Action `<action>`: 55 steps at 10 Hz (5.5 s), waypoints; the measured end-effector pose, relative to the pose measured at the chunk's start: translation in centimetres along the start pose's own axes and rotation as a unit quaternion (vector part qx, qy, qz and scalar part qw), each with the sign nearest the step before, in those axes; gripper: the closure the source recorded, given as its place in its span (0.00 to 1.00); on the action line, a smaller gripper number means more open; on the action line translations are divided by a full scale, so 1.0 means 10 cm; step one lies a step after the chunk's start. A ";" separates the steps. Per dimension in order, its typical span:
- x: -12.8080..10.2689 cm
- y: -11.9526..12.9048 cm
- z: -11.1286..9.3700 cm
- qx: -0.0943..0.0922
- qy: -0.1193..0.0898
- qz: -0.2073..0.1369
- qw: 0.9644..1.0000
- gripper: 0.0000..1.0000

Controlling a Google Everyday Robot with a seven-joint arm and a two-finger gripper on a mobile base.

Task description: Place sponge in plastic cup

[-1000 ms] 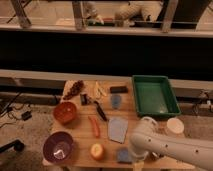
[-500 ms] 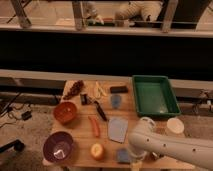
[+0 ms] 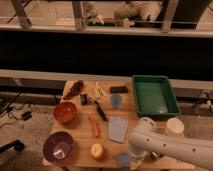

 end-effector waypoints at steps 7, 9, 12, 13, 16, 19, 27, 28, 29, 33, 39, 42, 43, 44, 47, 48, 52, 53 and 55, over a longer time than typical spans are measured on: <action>-0.06 -0.13 -0.88 0.051 -0.051 -0.019 0.997 0.90; -0.10 -0.39 -0.95 0.062 -0.066 -0.030 0.995 0.90; -0.35 -0.84 -0.91 0.066 -0.067 -0.053 0.994 0.90; -0.41 -1.01 -0.91 0.064 -0.064 -0.058 0.994 0.90; -0.55 -1.37 -1.00 0.069 -0.059 -0.069 0.993 0.90; -0.53 -1.37 -1.00 0.068 -0.058 -0.069 0.994 0.90; -0.72 -1.67 -0.97 0.082 -0.050 -0.075 0.993 0.90; -0.71 -1.73 -0.98 0.089 -0.049 -0.074 0.992 0.90; -0.70 -1.85 -1.06 0.104 -0.047 -0.072 0.991 0.90; -0.63 -2.10 -1.28 0.139 -0.042 -0.061 0.988 0.90; -0.53 -2.49 -1.29 0.151 -0.027 -0.055 0.987 0.90; -0.49 -2.65 -1.39 0.163 -0.015 -0.055 0.985 0.90; -0.48 -2.70 -1.41 0.166 -0.012 -0.055 0.985 0.90; -0.46 -2.76 -1.43 0.169 -0.008 -0.054 0.984 0.90; -0.42 -2.97 -1.45 0.174 0.004 -0.053 0.983 0.90; -0.36 -3.02 -1.44 0.175 0.008 -0.049 0.983 0.90; -0.18 -3.12 -1.45 0.181 0.017 -0.037 0.983 0.90; -0.13 -3.14 -1.46 0.182 0.018 -0.034 0.982 0.90; -0.09 -3.17 -1.47 0.188 0.021 -0.032 0.981 0.90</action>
